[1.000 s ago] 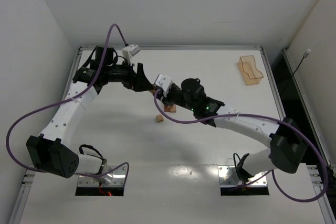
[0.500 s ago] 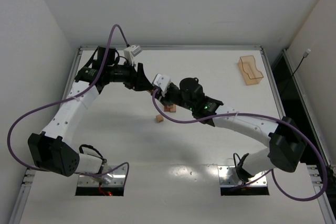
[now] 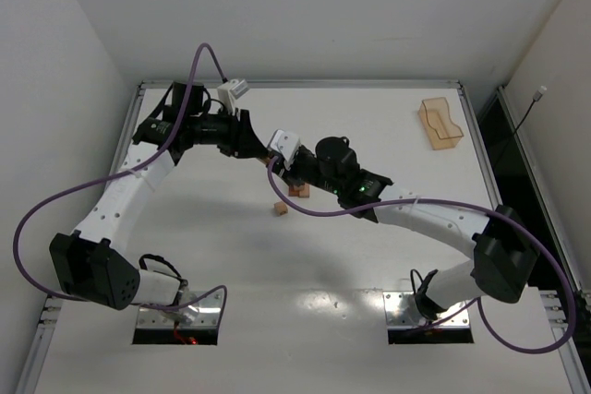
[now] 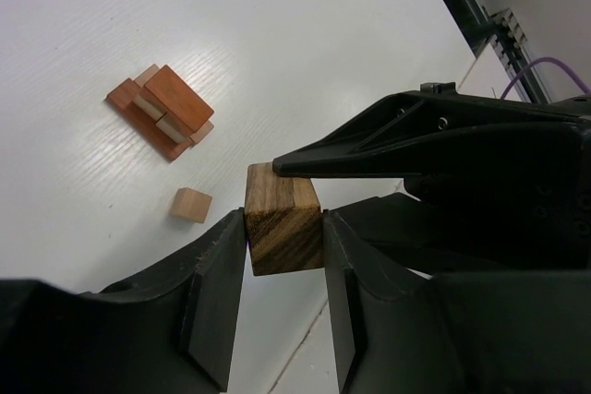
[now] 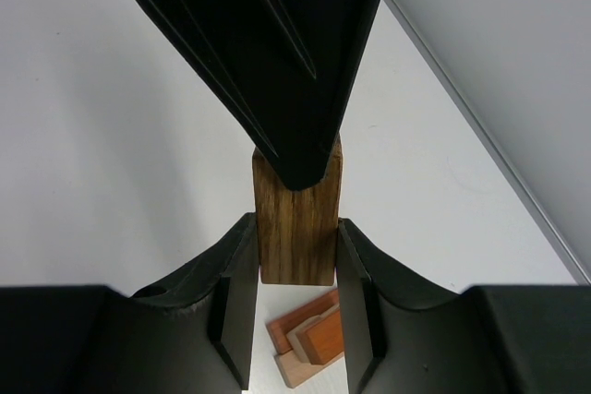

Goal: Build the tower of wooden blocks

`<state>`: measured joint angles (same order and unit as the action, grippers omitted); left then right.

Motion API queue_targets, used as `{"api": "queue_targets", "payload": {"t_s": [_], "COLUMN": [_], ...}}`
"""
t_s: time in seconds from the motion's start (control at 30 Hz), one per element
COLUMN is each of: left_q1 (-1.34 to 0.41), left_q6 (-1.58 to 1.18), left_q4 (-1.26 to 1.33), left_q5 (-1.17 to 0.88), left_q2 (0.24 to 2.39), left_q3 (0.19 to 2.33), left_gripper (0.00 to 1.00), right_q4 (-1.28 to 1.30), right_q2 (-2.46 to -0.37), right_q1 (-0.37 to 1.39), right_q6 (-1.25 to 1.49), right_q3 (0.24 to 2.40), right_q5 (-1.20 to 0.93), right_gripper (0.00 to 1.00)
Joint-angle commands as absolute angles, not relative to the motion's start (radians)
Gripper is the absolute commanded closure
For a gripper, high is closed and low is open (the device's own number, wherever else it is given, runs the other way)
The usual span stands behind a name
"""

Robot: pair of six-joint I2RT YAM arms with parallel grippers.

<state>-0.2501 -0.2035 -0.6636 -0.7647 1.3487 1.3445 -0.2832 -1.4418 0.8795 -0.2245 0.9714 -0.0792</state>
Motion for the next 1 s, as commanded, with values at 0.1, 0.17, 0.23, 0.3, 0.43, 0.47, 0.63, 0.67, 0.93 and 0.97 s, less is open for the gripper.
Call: {"api": "queue_targets", "payload": {"t_s": [0.1,0.17,0.23,0.3,0.43,0.47,0.63,0.67,0.93,0.97], "left_q1": [-0.259,-0.259,-0.259,-0.259,-0.259,-0.259,-0.259,-0.259,-0.268,-0.268], "left_q6": [-0.193,-0.193,-0.184,-0.184,-0.184,-0.184,-0.173,-0.173,-0.153,-0.144], "left_q4": [-0.637,-0.637,-0.637,-0.637,-0.637,-0.637,-0.637,-0.646,-0.664,-0.664], "left_q5": [-0.767,-0.767,-0.767,-0.767,-0.767,-0.767,-0.756,-0.735,-0.681,-0.672], "left_q2": [1.348,1.348,1.348,1.348,1.348,1.348,1.358,1.358,1.338,1.338], "left_q3": [1.327,1.318,1.318,1.318,1.307,1.298,1.298,1.298,1.327,1.336], "left_gripper": [0.66,0.66,0.66,0.66,0.80,0.84,1.00,1.00,1.00,1.00], "right_q4": [-0.360,-0.360,-0.360,-0.360,-0.360,-0.360,-0.360,-0.360,-0.348,-0.348], "right_q2": [-1.442,-1.442,-1.442,-1.442,-1.442,-1.442,-1.442,-1.442,-1.405,-1.396], "right_q1": [0.885,0.885,0.885,0.885,0.885,0.885,0.885,0.885,0.885,0.885], "right_q6": [-0.207,-0.207,-0.207,-0.207,-0.216,-0.216,-0.216,-0.216,-0.207,-0.207], "right_q3": [1.019,1.019,1.019,1.019,1.019,1.019,1.019,1.019,0.992,0.979], "right_q5": [-0.086,-0.086,-0.086,-0.086,-0.077,-0.077,-0.077,-0.077,-0.020,-0.005], "right_gripper": [1.00,1.00,1.00,1.00,1.00,1.00,1.00,1.00,0.27,0.18]}}
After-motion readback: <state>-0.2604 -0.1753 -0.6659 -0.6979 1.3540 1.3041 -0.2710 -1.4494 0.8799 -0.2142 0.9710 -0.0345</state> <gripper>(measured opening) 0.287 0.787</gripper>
